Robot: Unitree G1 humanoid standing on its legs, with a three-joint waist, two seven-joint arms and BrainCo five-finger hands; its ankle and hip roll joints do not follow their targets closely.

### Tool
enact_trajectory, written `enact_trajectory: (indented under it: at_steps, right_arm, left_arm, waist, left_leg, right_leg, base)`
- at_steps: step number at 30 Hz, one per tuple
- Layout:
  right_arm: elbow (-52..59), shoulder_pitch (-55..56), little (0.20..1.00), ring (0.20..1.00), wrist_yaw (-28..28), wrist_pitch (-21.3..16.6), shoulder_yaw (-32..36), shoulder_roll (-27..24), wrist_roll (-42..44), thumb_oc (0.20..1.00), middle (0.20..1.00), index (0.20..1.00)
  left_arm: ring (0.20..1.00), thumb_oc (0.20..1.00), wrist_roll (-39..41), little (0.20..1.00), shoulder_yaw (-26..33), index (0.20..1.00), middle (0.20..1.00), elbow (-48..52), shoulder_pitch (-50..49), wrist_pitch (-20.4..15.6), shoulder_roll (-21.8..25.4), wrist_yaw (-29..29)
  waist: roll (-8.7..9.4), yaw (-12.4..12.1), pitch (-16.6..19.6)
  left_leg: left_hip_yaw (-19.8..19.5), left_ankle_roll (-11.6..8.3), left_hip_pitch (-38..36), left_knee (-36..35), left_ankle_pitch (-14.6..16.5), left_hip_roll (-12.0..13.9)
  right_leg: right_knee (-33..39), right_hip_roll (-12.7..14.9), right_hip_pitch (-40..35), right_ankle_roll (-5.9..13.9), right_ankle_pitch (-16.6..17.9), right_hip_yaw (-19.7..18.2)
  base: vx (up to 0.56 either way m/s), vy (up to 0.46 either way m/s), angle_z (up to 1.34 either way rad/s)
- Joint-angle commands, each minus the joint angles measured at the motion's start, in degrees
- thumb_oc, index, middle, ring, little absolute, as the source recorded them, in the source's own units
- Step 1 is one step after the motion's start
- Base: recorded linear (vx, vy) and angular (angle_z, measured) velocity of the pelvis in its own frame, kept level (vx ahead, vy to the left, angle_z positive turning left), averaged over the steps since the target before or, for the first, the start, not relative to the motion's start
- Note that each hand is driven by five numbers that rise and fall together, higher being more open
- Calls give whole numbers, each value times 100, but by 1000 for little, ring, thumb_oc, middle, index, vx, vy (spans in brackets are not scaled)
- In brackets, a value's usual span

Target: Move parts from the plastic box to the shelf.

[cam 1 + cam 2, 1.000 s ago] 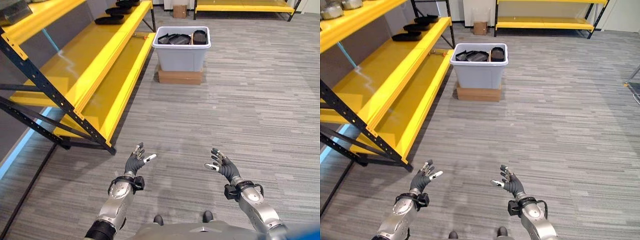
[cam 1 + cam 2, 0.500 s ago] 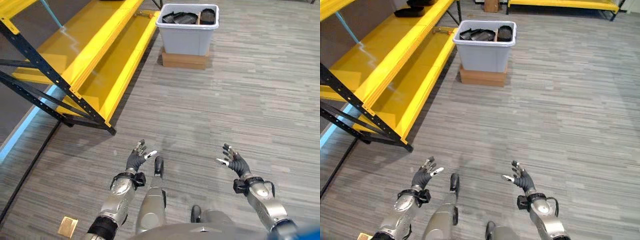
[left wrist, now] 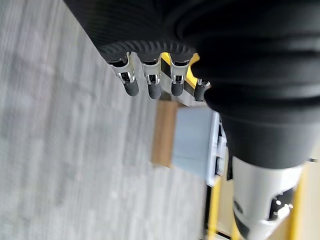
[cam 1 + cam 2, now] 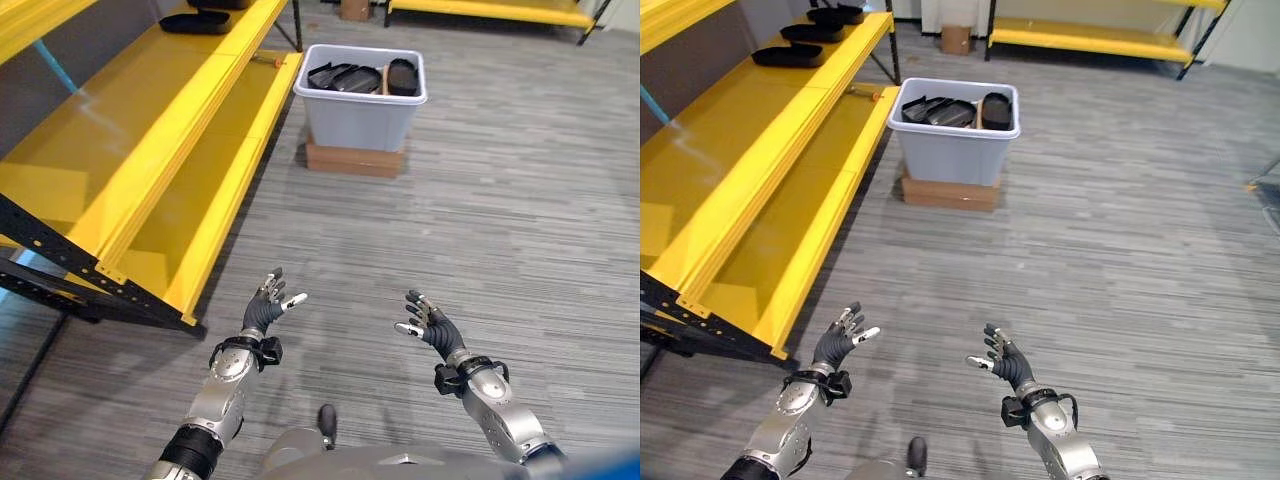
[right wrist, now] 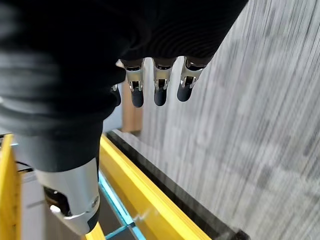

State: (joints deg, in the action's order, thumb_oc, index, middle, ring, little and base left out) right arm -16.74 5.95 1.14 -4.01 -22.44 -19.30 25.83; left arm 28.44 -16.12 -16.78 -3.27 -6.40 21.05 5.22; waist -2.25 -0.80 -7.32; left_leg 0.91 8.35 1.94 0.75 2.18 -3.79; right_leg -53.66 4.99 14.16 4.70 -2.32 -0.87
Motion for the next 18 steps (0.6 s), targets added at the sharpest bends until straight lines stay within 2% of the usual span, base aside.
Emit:
enact_trajectory:
  at_steps: [1, 2, 4, 5, 6, 7, 9, 11, 15, 16, 18]
  right_arm:
    - [337, 40, 1000, 1000, 89, -220, 58, -123, 194, 1000, 1000, 1000]
    - [330, 48, 1000, 1000, 95, -221, 75, -124, 212, 1000, 1000, 1000]
    - [338, 44, 1000, 1000, 80, -208, 104, -117, 221, 1000, 1000, 1000]
    - [359, 28, 1000, 1000, 82, -196, 131, -128, 199, 1000, 1000, 1000]
    - [361, 30, 1000, 1000, 82, -196, 131, -129, 199, 1000, 1000, 1000]
    - [386, 36, 1000, 1000, 80, -194, 166, -133, 175, 1000, 1000, 1000]
    - [447, 79, 1000, 1000, 85, -181, 213, -152, 134, 1000, 1000, 1000]
    - [481, 191, 1000, 1000, 57, -191, 311, -148, 119, 1000, 1000, 1000]
    - [478, 226, 1000, 1000, 47, -214, 326, -147, 170, 1000, 1000, 1000]
    - [530, 239, 1000, 1000, 48, -221, 350, -163, 210, 1000, 1000, 1000]
    - [582, 209, 1000, 1000, 60, -240, 369, -276, 238, 1000, 1000, 1000]
  left_arm:
    - [1000, 1000, -180, 1000, 125, 1000, 1000, 338, 53, -226, 120, -78]
    - [1000, 1000, -179, 1000, 137, 1000, 1000, 306, 43, -228, 105, -78]
    - [1000, 1000, -171, 1000, 139, 1000, 1000, 278, 35, -213, 62, -112]
    - [1000, 1000, -195, 1000, 153, 1000, 1000, 240, 9, -228, 16, -133]
    - [1000, 1000, -195, 1000, 153, 1000, 1000, 240, 8, -228, 15, -133]
    - [1000, 1000, -206, 1000, 151, 1000, 1000, 212, 11, -231, -9, -164]
    - [1000, 1000, -257, 1000, 172, 1000, 1000, 236, -38, -233, -25, -216]
    - [1000, 1000, -318, 1000, 148, 1000, 1000, 163, -67, -228, -135, -283]
    - [1000, 1000, -364, 1000, 40, 1000, 1000, 80, 9, -210, -242, -296]
    - [1000, 1000, -341, 1000, -5, 1000, 1000, 92, 44, -204, -260, -299]
    - [1000, 1000, -303, 1000, -61, 1000, 1000, 115, 72, -218, -309, -272]
  waist:
    - [66, 154, -137]
    - [55, 178, -172]
    - [71, 249, -232]
    - [115, 316, -225]
    - [105, 322, -235]
    - [137, 357, -235]
    - [142, 397, -225]
    - [201, 462, -68]
    - [212, 541, 50]
    - [176, 590, 78]
    - [22, 658, 130]
  left_leg:
    - [106, -407, 3, -424, -583, 107]
    - [134, -436, -196, -508, -501, 77]
    - [134, -482, -480, -547, -381, 10]
    - [125, -566, -676, -575, -263, -39]
    - [118, -568, -690, -575, -258, -29]
    - [128, -607, -778, -575, -181, -50]
    - [131, -675, -946, -575, -60, -59]
    - [65, -788, -1439, -557, 223, -69]
    - [-10, -835, -1562, -399, 448, -20]
    - [-45, -890, -1635, -335, 458, 48]
    - [-135, -1017, -1813, -247, 343, 273]
  right_leg:
    - [2043, -59, -1, 62, 828, 232]
    - [2531, -52, 139, 50, 693, 489]
    - [3501, 41, 169, 157, 836, 747]
    - [4612, 85, 173, 300, 1097, 833]
    - [4641, 76, 142, 299, 1109, 844]
    - [5175, 143, 193, 398, 1347, 919]
    - [5688, 260, 187, 528, 1576, 1062]
    - [5865, 346, 77, 594, 1747, 1206]
    - [5865, 350, -96, 550, 1893, 1143]
    - [5808, 331, -155, 506, 1856, 1142]
    - [5252, 178, -79, 330, 1542, 1217]
  base:
    - [215, 53, 33]
    - [335, 55, 33]
    - [388, -19, 31]
    - [329, -56, 28]
    - [362, -79, 26]
    - [235, -49, 17]
    - [344, -69, 29]
    - [598, -130, 57]
    - [351, -104, 18]
    - [359, -176, 9]
    - [408, -213, -2]
